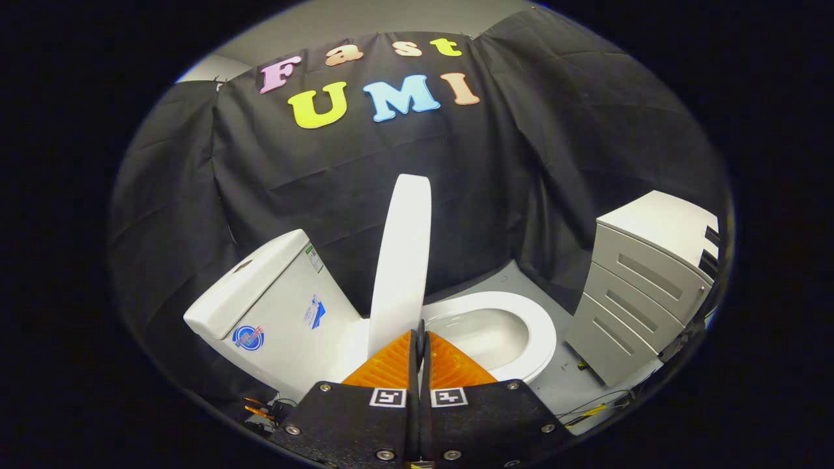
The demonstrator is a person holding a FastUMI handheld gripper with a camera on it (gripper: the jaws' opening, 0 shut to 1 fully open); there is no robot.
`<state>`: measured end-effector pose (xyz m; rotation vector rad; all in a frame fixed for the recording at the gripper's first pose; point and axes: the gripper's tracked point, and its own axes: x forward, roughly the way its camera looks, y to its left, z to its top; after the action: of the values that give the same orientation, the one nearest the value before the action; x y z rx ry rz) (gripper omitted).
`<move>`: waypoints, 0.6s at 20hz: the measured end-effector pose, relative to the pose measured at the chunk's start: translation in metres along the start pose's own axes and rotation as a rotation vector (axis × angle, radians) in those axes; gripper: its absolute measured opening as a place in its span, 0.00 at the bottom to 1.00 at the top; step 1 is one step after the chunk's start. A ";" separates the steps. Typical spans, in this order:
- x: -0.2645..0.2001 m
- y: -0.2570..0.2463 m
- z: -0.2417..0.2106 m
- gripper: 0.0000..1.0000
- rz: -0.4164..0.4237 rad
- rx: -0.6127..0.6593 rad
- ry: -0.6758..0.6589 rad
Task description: Open the toilet lid.
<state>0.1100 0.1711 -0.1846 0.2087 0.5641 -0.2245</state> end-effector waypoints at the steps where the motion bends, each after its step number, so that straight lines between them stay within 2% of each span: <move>1: -0.001 0.005 0.000 0.00 0.006 -0.018 -0.004; 12: -0.009 0.054 0.003 0.00 0.054 -0.145 -0.046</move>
<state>0.1186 0.2237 -0.1701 0.0779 0.5256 -0.1347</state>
